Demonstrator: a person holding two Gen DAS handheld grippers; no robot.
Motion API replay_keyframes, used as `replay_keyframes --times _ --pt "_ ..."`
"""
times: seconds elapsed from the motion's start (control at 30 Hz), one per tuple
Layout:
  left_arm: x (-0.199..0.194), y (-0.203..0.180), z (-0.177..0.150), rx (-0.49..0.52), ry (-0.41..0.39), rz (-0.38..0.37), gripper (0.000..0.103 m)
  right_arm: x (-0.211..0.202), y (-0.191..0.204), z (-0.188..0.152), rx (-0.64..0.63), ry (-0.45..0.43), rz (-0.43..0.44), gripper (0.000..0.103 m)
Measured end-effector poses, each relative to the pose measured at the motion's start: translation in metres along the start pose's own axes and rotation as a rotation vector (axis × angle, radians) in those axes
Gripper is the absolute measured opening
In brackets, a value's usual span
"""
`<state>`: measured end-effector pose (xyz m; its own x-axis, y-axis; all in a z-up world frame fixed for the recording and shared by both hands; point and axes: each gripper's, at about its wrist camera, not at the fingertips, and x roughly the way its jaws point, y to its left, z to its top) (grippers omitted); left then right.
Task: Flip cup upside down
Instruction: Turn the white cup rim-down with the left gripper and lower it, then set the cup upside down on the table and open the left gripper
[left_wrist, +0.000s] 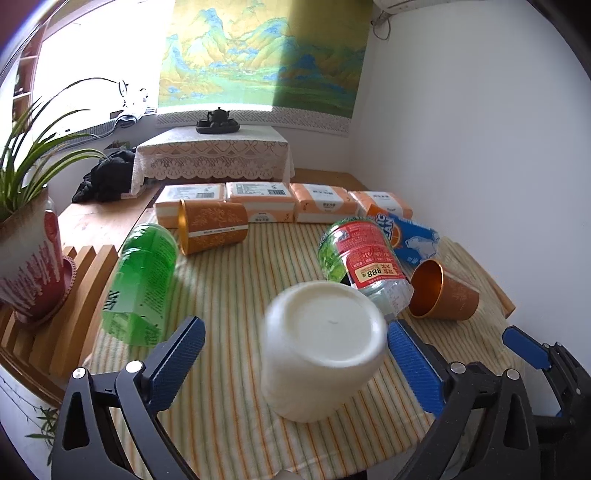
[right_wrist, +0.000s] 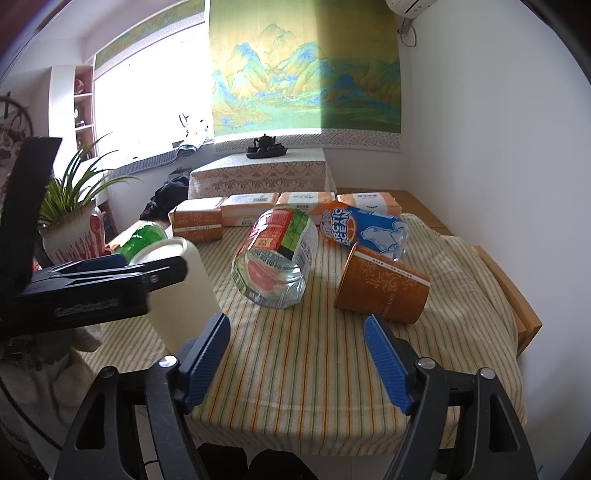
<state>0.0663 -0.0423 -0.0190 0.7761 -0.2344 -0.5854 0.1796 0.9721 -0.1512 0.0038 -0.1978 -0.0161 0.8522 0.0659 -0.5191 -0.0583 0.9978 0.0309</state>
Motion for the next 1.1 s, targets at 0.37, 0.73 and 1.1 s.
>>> replay_keyframes --times 0.37,0.73,1.1 --pt "-0.039 0.022 -0.010 -0.046 -0.029 -0.002 0.101 -0.010 0.008 0.003 -0.002 -0.032 -0.009 0.077" --pt "-0.073 0.031 -0.033 -0.050 -0.058 0.081 0.102 -0.018 0.016 0.001 0.006 -0.066 -0.021 0.088" --pt "-0.078 0.026 -0.048 -0.044 -0.075 0.132 0.102 -0.018 0.019 -0.010 0.013 -0.051 -0.035 0.089"
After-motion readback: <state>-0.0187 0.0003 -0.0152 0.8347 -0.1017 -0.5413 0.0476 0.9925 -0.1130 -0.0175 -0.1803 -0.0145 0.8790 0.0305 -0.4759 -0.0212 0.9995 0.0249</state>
